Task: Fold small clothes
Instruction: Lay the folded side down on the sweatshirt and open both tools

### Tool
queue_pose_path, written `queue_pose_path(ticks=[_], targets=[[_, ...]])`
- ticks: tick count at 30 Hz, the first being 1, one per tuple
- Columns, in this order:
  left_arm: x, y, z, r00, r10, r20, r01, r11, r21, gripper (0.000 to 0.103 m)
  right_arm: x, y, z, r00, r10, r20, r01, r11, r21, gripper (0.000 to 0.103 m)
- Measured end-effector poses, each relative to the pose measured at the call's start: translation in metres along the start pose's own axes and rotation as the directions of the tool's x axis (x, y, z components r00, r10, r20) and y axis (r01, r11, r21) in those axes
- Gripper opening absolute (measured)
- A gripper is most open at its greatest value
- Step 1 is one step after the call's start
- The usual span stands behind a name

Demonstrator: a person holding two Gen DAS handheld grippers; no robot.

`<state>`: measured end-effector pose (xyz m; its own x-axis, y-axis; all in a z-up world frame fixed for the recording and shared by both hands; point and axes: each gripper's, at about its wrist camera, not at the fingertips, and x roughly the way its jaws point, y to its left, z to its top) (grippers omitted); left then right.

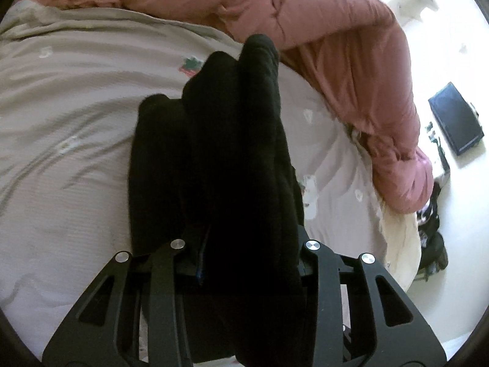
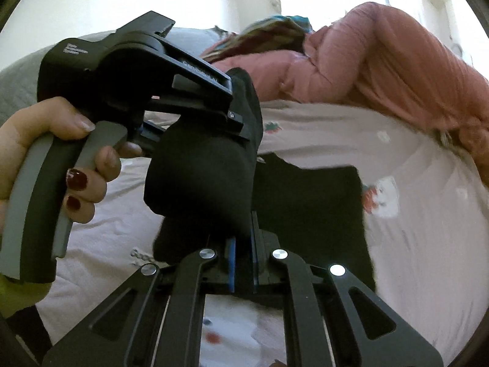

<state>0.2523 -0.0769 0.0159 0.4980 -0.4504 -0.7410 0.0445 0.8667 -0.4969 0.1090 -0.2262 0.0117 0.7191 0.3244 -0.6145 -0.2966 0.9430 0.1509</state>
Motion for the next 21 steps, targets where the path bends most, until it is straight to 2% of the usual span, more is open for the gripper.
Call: queue_pose_path(ticks=[5, 6, 8, 9, 10, 12, 14, 18, 21], targets=[[0.022, -0.015, -0.007, 0.998, 0.046, -0.034, -0.045, 0.998, 0.041, 0.029, 0.009, -0.022, -0.009, 0.999, 0.025, -0.045, -0.021, 0.996, 0.088, 0.006], [0.026, -0.016, -0.008, 0.998, 0.055, -0.041, -0.053, 0.998, 0.044, 0.035, 0.011, -0.025, -0.012, 0.998, 0.034, -0.058, -0.028, 0.994, 0.107, 0.006], [0.031, -0.017, -0.009, 0.998, 0.035, -0.055, -0.032, 0.998, 0.046, 0.055, 0.016, -0.033, -0.016, 0.995, 0.053, -0.087, -0.039, 0.987, 0.155, 0.006], [0.031, -0.017, -0.01, 0.998, 0.015, -0.063, -0.012, 0.999, 0.044, 0.069, 0.018, -0.036, -0.017, 0.993, 0.065, -0.095, -0.047, 0.983, 0.177, 0.007], [0.029, -0.016, -0.011, 0.998, -0.025, -0.061, 0.027, 0.999, 0.038, 0.072, 0.018, -0.04, -0.019, 0.992, 0.077, -0.103, -0.055, 0.978, 0.201, 0.008], [0.023, -0.018, -0.012, 0.998, -0.04, -0.046, 0.043, 0.998, 0.046, 0.072, 0.018, -0.045, -0.022, 0.991, 0.074, -0.115, -0.047, 0.974, 0.221, 0.009], [0.02, -0.022, -0.016, 1.0, -0.002, -0.021, 0.003, 0.998, 0.068, 0.072, 0.018, -0.05, -0.025, 0.989, 0.061, -0.131, -0.027, 0.97, 0.243, 0.013], [0.007, -0.003, -0.021, 0.999, 0.03, 0.028, -0.032, 0.998, 0.059, 0.072, 0.012, -0.061, -0.033, 0.986, 0.057, -0.157, -0.011, 0.96, 0.281, 0.025], [-0.001, 0.015, -0.026, 0.994, 0.087, 0.059, -0.091, 0.994, 0.057, 0.072, -0.002, -0.07, -0.038, 0.986, 0.069, -0.154, -0.018, 0.951, 0.309, 0.027]])
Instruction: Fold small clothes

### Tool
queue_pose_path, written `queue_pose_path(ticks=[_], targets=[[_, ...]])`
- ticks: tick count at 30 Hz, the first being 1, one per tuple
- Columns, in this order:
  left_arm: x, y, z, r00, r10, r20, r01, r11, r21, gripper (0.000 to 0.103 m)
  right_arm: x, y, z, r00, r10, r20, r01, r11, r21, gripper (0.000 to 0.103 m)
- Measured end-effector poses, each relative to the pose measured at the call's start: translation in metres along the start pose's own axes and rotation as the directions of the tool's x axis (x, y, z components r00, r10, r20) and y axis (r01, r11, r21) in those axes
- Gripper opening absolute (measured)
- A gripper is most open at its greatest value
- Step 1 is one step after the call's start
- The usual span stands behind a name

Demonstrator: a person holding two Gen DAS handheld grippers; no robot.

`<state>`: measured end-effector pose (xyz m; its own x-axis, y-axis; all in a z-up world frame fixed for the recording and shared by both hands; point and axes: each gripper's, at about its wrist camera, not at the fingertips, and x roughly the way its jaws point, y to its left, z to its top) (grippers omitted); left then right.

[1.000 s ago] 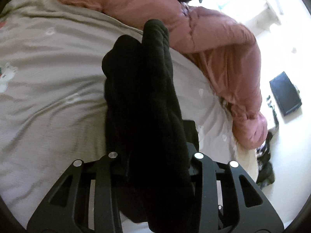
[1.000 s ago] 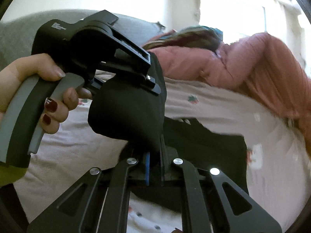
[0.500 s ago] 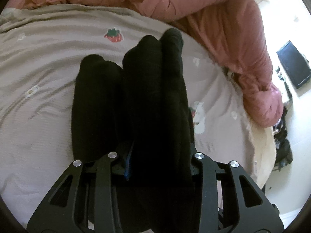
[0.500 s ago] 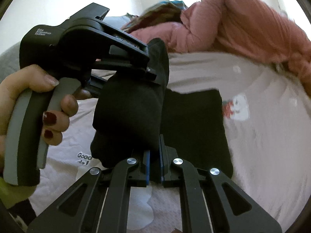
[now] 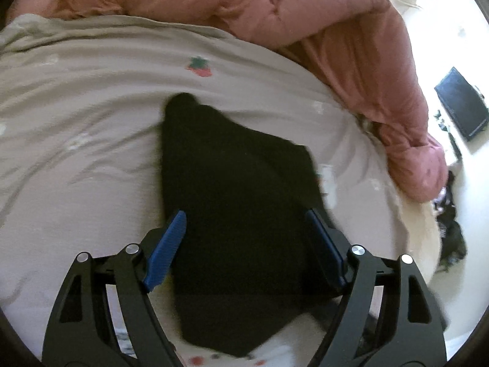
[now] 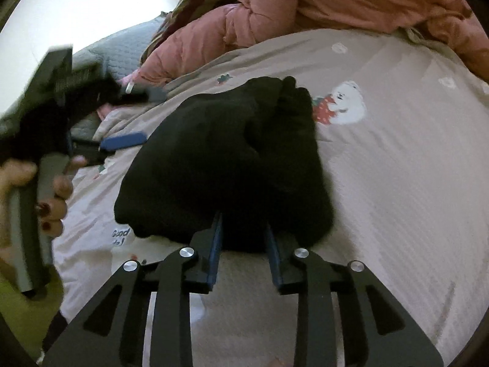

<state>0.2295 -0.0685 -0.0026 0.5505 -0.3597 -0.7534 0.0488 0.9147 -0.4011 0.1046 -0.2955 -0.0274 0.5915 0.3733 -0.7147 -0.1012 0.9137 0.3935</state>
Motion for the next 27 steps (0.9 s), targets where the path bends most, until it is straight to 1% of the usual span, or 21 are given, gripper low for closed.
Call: queue_pose_path(ticks=[1, 2, 3, 6, 7, 10, 13, 15, 16, 18, 20, 21, 22, 24, 25, 26, 27], targets=[[-0.001, 0.007, -0.002, 0.999, 0.035, 0.008, -0.035, 0.999, 0.003, 0.072, -0.003, -0.003, 0.0, 1.0, 0.001, 0.002, -0.001, 1.0, 0.003, 0.031], [-0.001, 0.011, -0.004, 0.999, 0.053, 0.012, -0.053, 0.999, 0.006, 0.072, -0.007, -0.005, -0.001, 1.0, 0.003, 0.005, -0.003, 1.0, 0.007, 0.035], [-0.001, 0.016, -0.006, 0.998, 0.067, 0.014, -0.067, 0.998, 0.007, 0.072, -0.013, -0.007, 0.0, 1.0, 0.007, 0.013, -0.007, 1.0, 0.012, 0.041], [0.003, 0.027, -0.013, 0.996, 0.092, 0.005, -0.092, 0.995, 0.023, 0.072, -0.029, -0.013, 0.013, 0.998, 0.019, 0.058, -0.02, 1.0, 0.022, 0.044], [0.005, 0.027, -0.016, 0.995, 0.097, 0.0, -0.097, 0.995, 0.033, 0.072, -0.033, -0.015, 0.019, 0.997, 0.016, 0.076, -0.018, 1.0, 0.023, 0.048], [0.007, 0.025, -0.025, 0.996, 0.09, -0.003, -0.089, 0.994, 0.057, 0.072, -0.035, -0.018, 0.042, 0.995, 0.016, 0.1, -0.02, 0.999, 0.038, 0.049], [0.004, 0.022, -0.03, 0.995, 0.098, 0.01, -0.099, 0.992, 0.083, 0.072, -0.019, -0.023, 0.067, 0.997, 0.052, 0.063, -0.056, 0.997, 0.062, 0.05], [0.003, 0.021, -0.031, 0.994, 0.107, 0.017, -0.108, 0.989, 0.099, 0.072, -0.006, -0.026, 0.082, 0.997, 0.078, 0.025, -0.08, 0.993, 0.084, 0.061], [0.002, 0.02, -0.031, 0.994, 0.11, 0.019, -0.111, 0.988, 0.106, 0.072, 0.005, -0.029, 0.091, 0.996, 0.093, 0.003, -0.093, 0.991, 0.097, 0.064], [0.001, 0.018, -0.032, 0.993, 0.116, 0.025, -0.118, 0.986, 0.12, 0.072, 0.022, -0.033, 0.103, 0.995, 0.093, -0.025, -0.09, 0.989, 0.118, 0.067], [0.001, 0.017, -0.033, 0.992, 0.119, 0.031, -0.122, 0.984, 0.129, 0.072, 0.041, -0.035, 0.111, 0.995, 0.072, -0.065, -0.063, 0.99, 0.127, 0.068], [0.001, 0.017, -0.033, 0.992, 0.118, 0.032, -0.121, 0.984, 0.13, 0.072, 0.049, -0.036, 0.114, 0.994, 0.06, -0.086, -0.05, 0.991, 0.121, 0.071], [0.001, 0.017, -0.033, 0.993, 0.116, 0.032, -0.119, 0.984, 0.13, 0.072, 0.061, -0.036, 0.115, 0.991, 0.055, -0.121, -0.04, 0.992, 0.116, 0.072], [0.001, 0.018, -0.033, 0.993, 0.112, 0.033, -0.115, 0.985, 0.131, 0.072, 0.07, -0.034, 0.114, 0.988, 0.061, -0.145, -0.043, 0.992, 0.123, 0.072], [0.001, 0.018, -0.033, 0.993, 0.112, 0.034, -0.115, 0.984, 0.135, 0.072, 0.073, -0.031, 0.114, 0.987, 0.06, -0.148, -0.044, 0.993, 0.109, 0.07], [0.0, 0.018, -0.034, 0.993, 0.112, 0.035, -0.115, 0.984, 0.138, 0.072, 0.075, -0.029, 0.113, 0.988, 0.048, -0.149, -0.035, 0.995, 0.093, 0.066], [0.0, 0.018, -0.034, 0.993, 0.111, 0.036, -0.116, 0.983, 0.14, 0.072, 0.076, -0.026, 0.112, 0.988, 0.044, -0.148, -0.033, 0.996, 0.08, 0.052]])
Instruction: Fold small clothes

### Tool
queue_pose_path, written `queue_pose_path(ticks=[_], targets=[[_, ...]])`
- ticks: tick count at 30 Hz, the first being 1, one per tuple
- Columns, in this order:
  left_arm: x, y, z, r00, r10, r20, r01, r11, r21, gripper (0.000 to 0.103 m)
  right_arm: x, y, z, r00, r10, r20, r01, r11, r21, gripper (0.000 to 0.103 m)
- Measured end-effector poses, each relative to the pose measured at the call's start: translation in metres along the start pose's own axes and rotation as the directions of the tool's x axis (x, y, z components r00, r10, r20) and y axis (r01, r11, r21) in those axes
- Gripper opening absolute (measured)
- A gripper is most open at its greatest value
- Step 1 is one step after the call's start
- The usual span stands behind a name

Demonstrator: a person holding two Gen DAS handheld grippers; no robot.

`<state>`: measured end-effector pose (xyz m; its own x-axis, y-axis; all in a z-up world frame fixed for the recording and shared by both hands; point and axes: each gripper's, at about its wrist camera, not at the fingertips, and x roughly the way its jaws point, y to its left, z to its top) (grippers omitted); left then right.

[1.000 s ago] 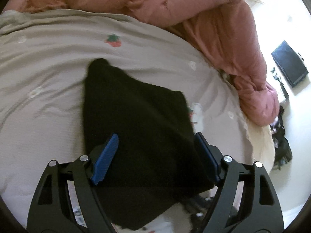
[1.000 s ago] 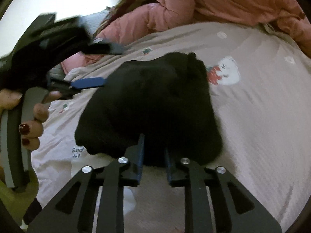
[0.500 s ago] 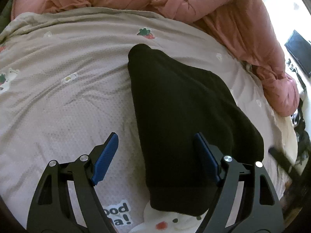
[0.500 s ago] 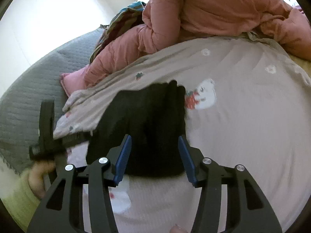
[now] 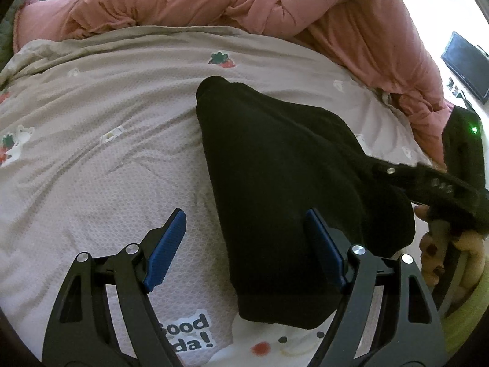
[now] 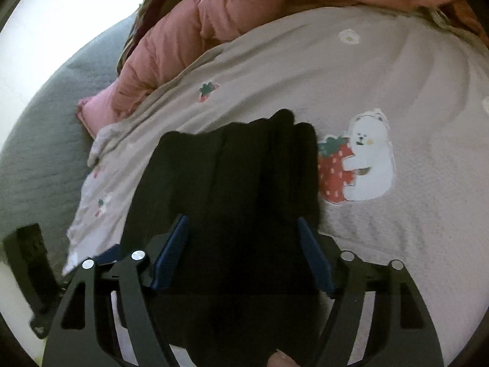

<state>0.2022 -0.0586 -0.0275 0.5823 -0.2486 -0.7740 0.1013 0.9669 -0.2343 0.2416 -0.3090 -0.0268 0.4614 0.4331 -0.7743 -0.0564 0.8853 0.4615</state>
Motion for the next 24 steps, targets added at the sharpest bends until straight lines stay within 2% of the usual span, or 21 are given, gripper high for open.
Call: queue_pose_path(ticks=[1, 6, 9, 13, 17, 24], targets=[[0.0, -0.001, 0.0, 1.0, 0.0, 0.0, 0.0, 1.0, 0.002, 0.072, 0.0, 0.003, -0.001, 1.0, 0.013, 0.005, -0.013, 1.0, -0.012, 0.039], [-0.002, -0.004, -0.001, 1.0, 0.007, 0.005, -0.007, 1.0, 0.003, 0.072, -0.001, 0.018, -0.007, 0.998, -0.03, 0.047, 0.034, 0.993, -0.109, 0.026], [-0.004, -0.004, -0.002, 1.0, 0.008, 0.007, -0.008, 1.0, 0.001, 0.072, -0.01, 0.025, -0.01, 0.993, -0.053, 0.103, 0.07, 0.984, -0.166, 0.021], [-0.007, -0.008, -0.002, 1.0, 0.0, 0.008, 0.0, 1.0, 0.013, 0.072, -0.029, 0.034, -0.012, 0.983, -0.058, 0.176, 0.099, 0.968, -0.232, 0.019], [-0.009, -0.014, -0.003, 1.0, -0.018, 0.004, 0.018, 0.999, 0.027, 0.072, -0.037, 0.029, -0.009, 0.978, -0.074, 0.195, 0.122, 0.962, -0.244, 0.018], [-0.002, -0.021, -0.006, 1.0, -0.015, -0.016, 0.016, 0.999, 0.047, 0.076, -0.012, 0.005, -0.016, 0.984, -0.131, 0.122, 0.152, 0.97, -0.187, 0.022]])
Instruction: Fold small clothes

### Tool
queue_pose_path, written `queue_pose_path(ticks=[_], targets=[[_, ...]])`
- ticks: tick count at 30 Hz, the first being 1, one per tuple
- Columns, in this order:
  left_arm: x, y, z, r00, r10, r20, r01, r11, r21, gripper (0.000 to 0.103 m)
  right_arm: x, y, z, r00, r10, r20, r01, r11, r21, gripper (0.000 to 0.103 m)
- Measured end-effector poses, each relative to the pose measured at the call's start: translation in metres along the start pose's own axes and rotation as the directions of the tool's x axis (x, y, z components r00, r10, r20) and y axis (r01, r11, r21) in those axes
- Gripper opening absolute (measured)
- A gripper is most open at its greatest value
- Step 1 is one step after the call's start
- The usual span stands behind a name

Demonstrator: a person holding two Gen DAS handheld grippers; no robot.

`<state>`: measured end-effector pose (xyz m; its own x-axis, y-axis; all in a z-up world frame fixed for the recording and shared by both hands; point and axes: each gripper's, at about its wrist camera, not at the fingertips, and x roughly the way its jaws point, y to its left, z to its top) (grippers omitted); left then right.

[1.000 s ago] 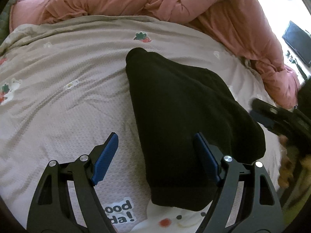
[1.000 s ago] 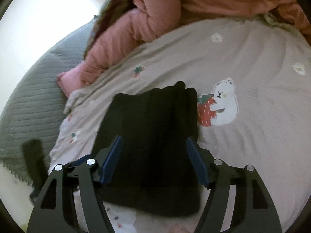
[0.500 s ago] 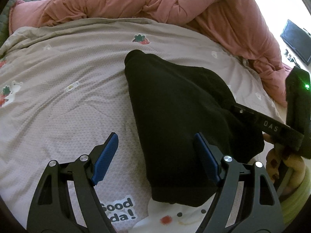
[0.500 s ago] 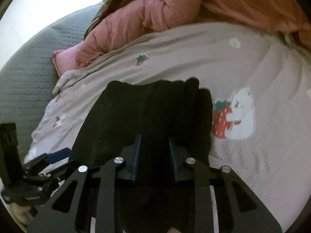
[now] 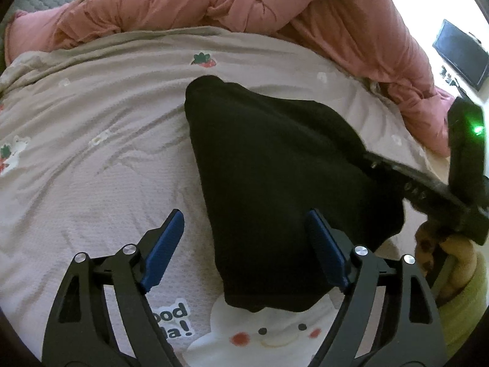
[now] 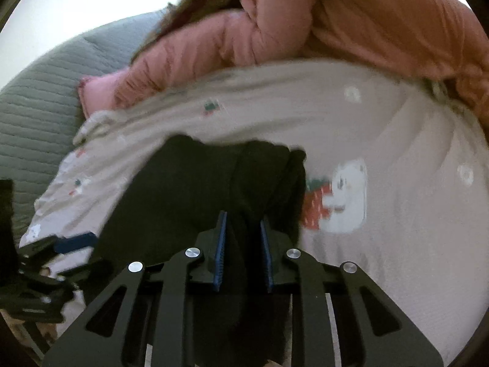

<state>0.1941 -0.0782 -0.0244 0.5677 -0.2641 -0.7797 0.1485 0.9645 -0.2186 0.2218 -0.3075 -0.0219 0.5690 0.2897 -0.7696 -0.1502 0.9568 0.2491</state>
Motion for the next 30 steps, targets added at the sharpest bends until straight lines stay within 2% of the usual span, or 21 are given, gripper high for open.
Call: queue_pose_path(ticks=[2, 4, 11, 18, 24, 26, 30], targets=[[0.003, 0.001, -0.002, 1.0, -0.006, -0.007, 0.006, 1.0, -0.007, 0.078, 0.006, -0.004, -0.006, 1.0, -0.012, -0.011, 0.012, 1.0, 0.012, 0.023], [0.004, 0.002, -0.003, 1.0, -0.007, -0.009, 0.007, 1.0, -0.005, 0.078, 0.006, -0.006, -0.009, 1.0, -0.028, -0.007, 0.028, 0.999, 0.019, 0.031], [0.003, 0.003, -0.003, 1.0, -0.005, -0.011, 0.005, 1.0, -0.003, 0.079, 0.001, 0.005, -0.01, 0.994, -0.11, 0.005, 0.11, 0.993, -0.044, 0.038], [-0.003, 0.005, -0.008, 1.0, -0.005, -0.002, 0.005, 1.0, -0.003, 0.079, -0.028, 0.001, -0.022, 1.0, -0.025, -0.003, 0.025, 1.0, 0.017, 0.041], [0.002, 0.006, -0.016, 1.0, -0.009, -0.012, 0.009, 1.0, 0.005, 0.082, -0.009, -0.008, -0.036, 0.997, -0.057, -0.057, 0.058, 0.998, 0.03, 0.044], [0.001, 0.008, -0.018, 1.0, -0.014, -0.012, 0.014, 1.0, -0.007, 0.082, -0.011, -0.006, -0.036, 0.996, -0.067, -0.05, 0.069, 0.997, 0.034, 0.047], [-0.006, 0.009, -0.02, 1.0, -0.009, -0.003, 0.009, 1.0, -0.005, 0.081, -0.03, 0.0, -0.034, 0.994, -0.105, 0.003, 0.105, 0.994, 0.005, 0.061]])
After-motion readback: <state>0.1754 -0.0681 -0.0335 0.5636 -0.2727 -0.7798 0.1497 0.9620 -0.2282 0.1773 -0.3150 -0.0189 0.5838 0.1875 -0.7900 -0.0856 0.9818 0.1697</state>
